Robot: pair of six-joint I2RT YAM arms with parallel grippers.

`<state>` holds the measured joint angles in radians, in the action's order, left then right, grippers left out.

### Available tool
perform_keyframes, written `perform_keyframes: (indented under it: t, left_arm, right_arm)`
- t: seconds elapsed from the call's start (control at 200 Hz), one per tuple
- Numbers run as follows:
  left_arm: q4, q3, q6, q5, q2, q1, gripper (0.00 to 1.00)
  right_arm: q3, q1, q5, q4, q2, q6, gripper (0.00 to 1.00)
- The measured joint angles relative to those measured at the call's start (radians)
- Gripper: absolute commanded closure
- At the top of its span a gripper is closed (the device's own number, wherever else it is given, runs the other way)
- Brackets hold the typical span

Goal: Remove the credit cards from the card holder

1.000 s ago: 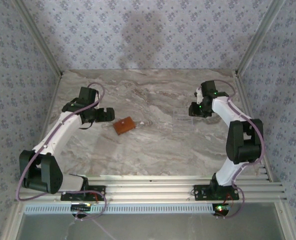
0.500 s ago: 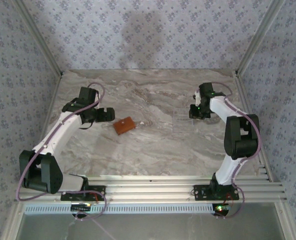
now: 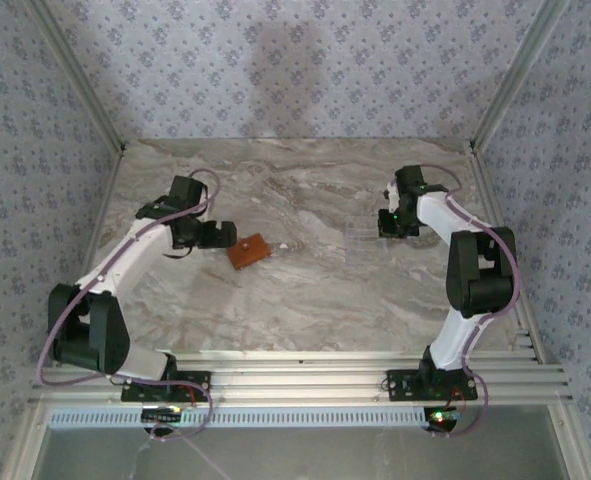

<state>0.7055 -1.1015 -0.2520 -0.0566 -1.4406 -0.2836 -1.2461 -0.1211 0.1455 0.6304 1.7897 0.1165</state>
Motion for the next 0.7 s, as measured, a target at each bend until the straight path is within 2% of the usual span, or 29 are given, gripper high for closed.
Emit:
perform_keyframes:
  t: [0.215, 0.44, 0.52, 0.7]
  left_arm:
    - [0.01, -0.043, 0.017, -0.008, -0.089, -0.067, 0.01]
    - [0.036, -0.135, 0.039, -0.01, -0.24, -0.152, 0.0]
    - [0.048, -0.177, 0.042, -0.006, -0.299, -0.17, 0.01]
    - [0.063, -0.285, 0.06, 0.005, -0.411, -0.174, 0.01]
  right_arm:
    - [-0.017, -0.034, -0.035, 0.018, 0.0, 0.005, 0.94]
    - [-0.106, -0.119, -0.082, 0.051, 0.003, 0.047, 0.97]
    - [-0.15, -0.157, -0.1, 0.055, 0.017, 0.076, 1.0]
    - [-0.249, -0.232, -0.136, 0.078, 0.089, 0.146, 1.0]
